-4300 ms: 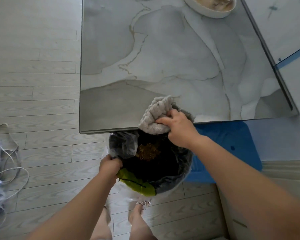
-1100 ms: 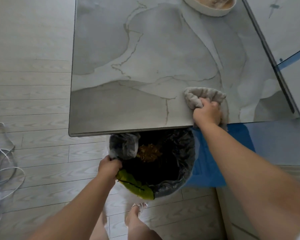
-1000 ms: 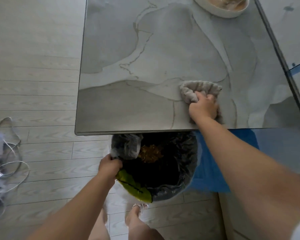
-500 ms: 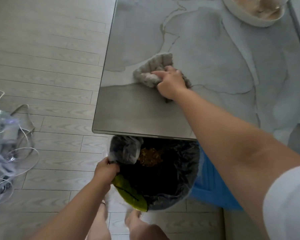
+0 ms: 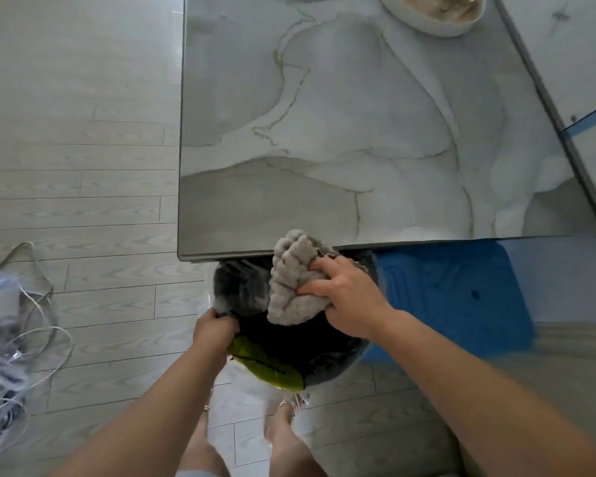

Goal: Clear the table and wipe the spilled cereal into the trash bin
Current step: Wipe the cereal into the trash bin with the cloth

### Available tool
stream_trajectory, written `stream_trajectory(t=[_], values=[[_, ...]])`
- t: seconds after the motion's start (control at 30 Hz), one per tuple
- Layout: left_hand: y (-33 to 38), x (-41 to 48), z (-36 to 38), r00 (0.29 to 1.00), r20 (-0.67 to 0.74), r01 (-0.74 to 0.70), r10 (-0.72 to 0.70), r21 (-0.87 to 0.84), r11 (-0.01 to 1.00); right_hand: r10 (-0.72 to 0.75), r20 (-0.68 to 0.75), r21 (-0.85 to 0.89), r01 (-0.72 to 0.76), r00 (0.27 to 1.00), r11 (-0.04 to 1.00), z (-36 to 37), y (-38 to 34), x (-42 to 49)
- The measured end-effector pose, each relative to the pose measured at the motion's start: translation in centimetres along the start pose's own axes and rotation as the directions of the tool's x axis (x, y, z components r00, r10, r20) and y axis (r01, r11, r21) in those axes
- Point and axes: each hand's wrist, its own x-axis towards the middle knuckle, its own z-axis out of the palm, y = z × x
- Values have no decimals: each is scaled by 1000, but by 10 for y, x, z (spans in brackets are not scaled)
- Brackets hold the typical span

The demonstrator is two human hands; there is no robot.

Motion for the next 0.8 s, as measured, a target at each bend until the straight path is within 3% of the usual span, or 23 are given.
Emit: stream_trajectory(t=[0.07, 0.2, 0.4, 0.6, 0.73, 0.8], values=[[1, 1, 0, 1000, 15, 9, -9, 23, 1000, 129, -132, 149, -109, 983, 983, 13, -7, -13], [8, 2, -3, 997, 70, -20, 14, 86, 996, 252, -196, 207, -211, 948, 955, 32, -31, -21], [14, 14, -17, 983, 178, -76, 35, 229, 970, 506, -308, 437, -352, 806, 828, 58, -65, -35], [7, 18, -13, 978, 205, -123, 38, 419, 900, 763, -252, 658, -473, 596, 586, 92, -87, -71], [-6, 10, 5, 968, 241, -185, 71, 494, 849, 924, -156, 846, -435, 350, 307, 97, -68, -92], [-15, 8, 13, 965, 249, -199, 78, 510, 837, 942, -113, 871, -425, 315, 246, 102, -59, -101]])
